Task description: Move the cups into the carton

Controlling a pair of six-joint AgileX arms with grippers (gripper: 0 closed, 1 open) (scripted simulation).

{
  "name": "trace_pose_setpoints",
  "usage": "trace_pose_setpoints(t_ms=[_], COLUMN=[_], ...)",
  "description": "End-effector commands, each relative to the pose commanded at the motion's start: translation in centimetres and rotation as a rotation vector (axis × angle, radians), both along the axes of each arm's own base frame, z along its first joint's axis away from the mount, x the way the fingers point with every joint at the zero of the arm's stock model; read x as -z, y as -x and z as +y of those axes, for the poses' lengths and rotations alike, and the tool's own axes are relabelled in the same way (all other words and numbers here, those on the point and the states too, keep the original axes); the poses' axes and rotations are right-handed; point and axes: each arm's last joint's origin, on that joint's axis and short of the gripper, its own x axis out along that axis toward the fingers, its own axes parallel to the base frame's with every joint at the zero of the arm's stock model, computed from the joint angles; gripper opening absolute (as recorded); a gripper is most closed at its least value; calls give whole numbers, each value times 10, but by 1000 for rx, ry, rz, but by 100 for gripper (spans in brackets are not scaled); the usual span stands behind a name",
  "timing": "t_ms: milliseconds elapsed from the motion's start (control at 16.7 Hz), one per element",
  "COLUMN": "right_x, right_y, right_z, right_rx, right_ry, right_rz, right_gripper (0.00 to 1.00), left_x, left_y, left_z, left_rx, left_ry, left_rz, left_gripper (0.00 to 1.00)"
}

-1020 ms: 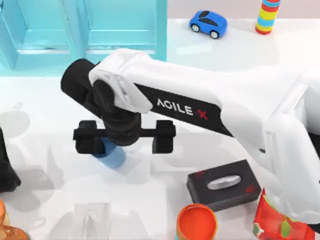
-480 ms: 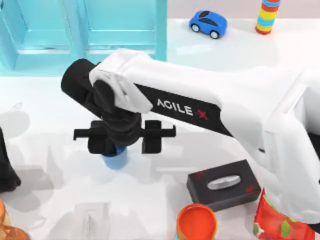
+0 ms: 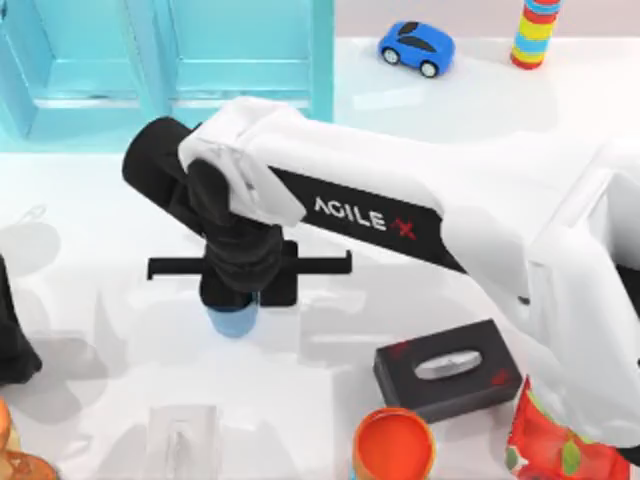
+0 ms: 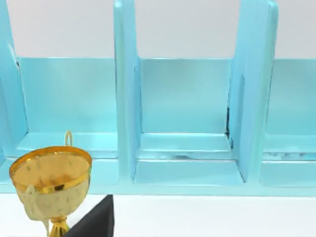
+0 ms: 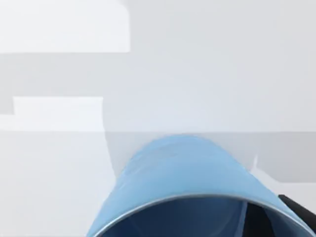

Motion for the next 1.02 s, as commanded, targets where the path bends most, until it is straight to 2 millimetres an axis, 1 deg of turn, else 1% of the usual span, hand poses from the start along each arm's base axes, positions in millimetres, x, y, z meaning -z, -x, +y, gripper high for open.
trace_pose_setpoints(t_ms=[300, 420, 480, 600, 840, 900, 1020], right_x=[0, -2, -6, -21, -78, -88, -99], right_y=[0, 2, 1, -2, -2, 0, 2], right_z=[0, 0, -3, -17, -65, -76, -94], right_rx=[0, -3, -3, -4, -4, -3, -3], right_ry=[0, -2, -1, 0, -14, -14, -6], right_rz=[0, 0, 0, -1, -14, -14, -5], right_gripper=[0, 0, 0, 0, 0, 0, 0], left_x=[0, 0, 0, 0, 0, 0, 0], left_y=[0, 0, 0, 0, 0, 0, 0], left_z=[0, 0, 0, 0, 0, 0, 0], left_rx=[0, 0, 0, 0, 0, 0, 0], left_ry=[0, 0, 0, 0, 0, 0, 0], left_rz=[0, 0, 0, 0, 0, 0, 0], left_gripper=[100, 100, 100, 100, 100, 100, 100])
